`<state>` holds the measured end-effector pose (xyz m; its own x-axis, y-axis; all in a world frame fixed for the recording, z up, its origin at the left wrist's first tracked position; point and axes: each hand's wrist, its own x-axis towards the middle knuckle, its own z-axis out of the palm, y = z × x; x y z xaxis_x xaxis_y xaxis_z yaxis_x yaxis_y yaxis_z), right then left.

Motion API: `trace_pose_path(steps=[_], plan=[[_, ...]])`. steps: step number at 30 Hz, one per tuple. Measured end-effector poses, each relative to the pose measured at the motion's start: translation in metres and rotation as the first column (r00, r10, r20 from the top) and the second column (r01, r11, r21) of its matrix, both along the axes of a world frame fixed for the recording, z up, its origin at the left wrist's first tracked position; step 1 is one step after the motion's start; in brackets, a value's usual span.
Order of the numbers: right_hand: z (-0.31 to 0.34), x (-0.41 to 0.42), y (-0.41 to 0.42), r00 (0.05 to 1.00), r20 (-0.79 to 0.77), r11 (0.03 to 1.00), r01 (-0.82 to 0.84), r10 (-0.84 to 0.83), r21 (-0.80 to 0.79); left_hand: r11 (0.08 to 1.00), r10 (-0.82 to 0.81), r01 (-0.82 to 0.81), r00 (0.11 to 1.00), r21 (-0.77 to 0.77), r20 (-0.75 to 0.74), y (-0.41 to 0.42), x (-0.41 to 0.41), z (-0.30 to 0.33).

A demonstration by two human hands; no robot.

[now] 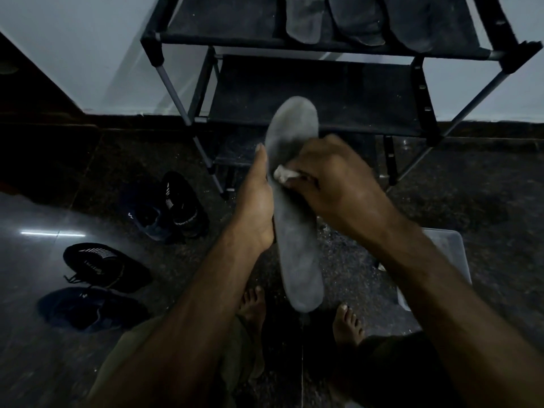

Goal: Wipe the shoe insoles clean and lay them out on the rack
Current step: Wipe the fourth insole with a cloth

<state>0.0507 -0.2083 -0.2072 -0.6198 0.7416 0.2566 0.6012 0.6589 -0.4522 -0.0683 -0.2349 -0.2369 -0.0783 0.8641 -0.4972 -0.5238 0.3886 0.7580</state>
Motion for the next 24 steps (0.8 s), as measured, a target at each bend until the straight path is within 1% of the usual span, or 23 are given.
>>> trace_pose_path(steps=[2, 4, 5, 6, 7, 8, 9, 10, 11, 12, 13, 14, 15, 16, 18, 19, 20, 21, 23, 24], plan=[[0.004, 0.001, -0.002, 0.988, 0.0, 0.978, -0.154, 0.156, -0.139, 0.997, 0.076, -0.076, 0.989, -0.004, 0.127, 0.001, -0.005, 0.005], [0.008, 0.006, 0.0, 0.973, -0.052, 0.927, -0.23, 0.225, -0.295, 0.997, 0.082, -0.081, 0.98, -0.01, 0.181, 0.001, -0.008, 0.003], [0.007, 0.009, 0.002, 0.971, -0.06, 0.915, -0.236, 0.23, -0.326, 0.997, 0.078, -0.077, 0.981, -0.012, 0.179, 0.002, -0.009, 0.002], [0.005, 0.009, 0.003, 0.975, -0.062, 0.925, -0.224, 0.216, -0.308, 0.997, 0.08, -0.077, 0.982, -0.02, 0.173, 0.002, -0.009, 0.003], [0.001, 0.008, 0.003, 0.981, -0.071, 0.951, -0.19, 0.178, -0.243, 0.997, 0.08, -0.078, 0.988, -0.022, 0.136, 0.001, -0.01, 0.004], [-0.004, 0.006, 0.003, 0.99, -0.082, 0.98, -0.124, 0.113, -0.156, 0.998, 0.069, -0.068, 0.993, -0.015, 0.096, 0.001, -0.008, 0.008], [-0.008, 0.003, 0.002, 0.995, -0.099, 0.996, -0.028, 0.02, -0.082, 0.998, 0.056, -0.056, 0.998, -0.007, 0.026, -0.001, -0.004, 0.01], [-0.01, 0.001, 0.002, 0.99, -0.122, 0.997, 0.072, -0.077, -0.04, 0.999, 0.053, -0.052, 0.998, 0.016, -0.047, -0.001, 0.003, 0.015], [-0.011, -0.002, 0.002, 0.979, -0.147, 0.99, 0.139, -0.14, -0.022, 0.997, 0.064, -0.06, 0.993, 0.043, -0.099, -0.002, 0.007, 0.015], [-0.011, -0.003, 0.002, 0.976, -0.158, 0.989, 0.146, -0.148, -0.021, 0.994, 0.101, -0.099, 0.992, 0.039, -0.071, -0.003, 0.012, 0.017], [-0.01, -0.002, 0.001, 0.982, -0.158, 0.994, 0.093, -0.101, -0.052, 0.992, 0.124, -0.123, 0.992, 0.043, -0.027, -0.003, 0.012, 0.018], [-0.007, -0.001, 0.001, 0.989, -0.148, 0.993, 0.001, -0.019, -0.116, 0.992, 0.125, -0.126, 0.992, 0.027, 0.031, -0.002, 0.008, 0.019], [-0.003, 0.001, 0.0, 0.988, -0.137, 0.973, -0.102, 0.075, -0.205, 0.993, 0.121, -0.122, 0.989, 0.009, 0.084, 0.0, 0.003, 0.017], [0.001, 0.003, -0.002, 0.979, -0.132, 0.933, -0.191, 0.158, -0.305, 0.991, 0.13, -0.13, 0.98, -0.012, 0.154, 0.001, -0.004, 0.015], [0.007, 0.006, -0.004, 0.955, -0.136, 0.845, -0.296, 0.263, -0.444, 0.988, 0.155, -0.157, 0.971, -0.005, 0.184, 0.003, -0.015, 0.008], [0.007, 0.006, -0.005, 0.951, -0.14, 0.835, -0.308, 0.274, -0.456, 0.987, 0.159, -0.162, 0.971, 0.002, 0.179, 0.003, -0.018, 0.006], [0.005, 0.005, -0.005, 0.958, -0.141, 0.858, -0.288, 0.251, -0.425, 0.987, 0.157, -0.161, 0.971, 0.012, 0.181, 0.005, -0.017, 0.006], [0.002, 0.003, -0.005, 0.97, -0.14, 0.904, -0.236, 0.198, -0.357, 0.987, 0.158, -0.162, 0.972, 0.008, 0.172, 0.006, -0.015, 0.005], [-0.007, -0.002, -0.003, 0.989, -0.144, 0.985, -0.06, 0.037, -0.161, 0.984, 0.175, -0.171, 0.98, -0.043, 0.092, 0.01, -0.011, 0.005], [-0.01, -0.003, -0.001, 0.986, -0.163, 0.996, 0.034, -0.047, -0.083, 0.988, 0.156, -0.155, 0.987, -0.01, 0.036, 0.007, -0.012, 0.002]])
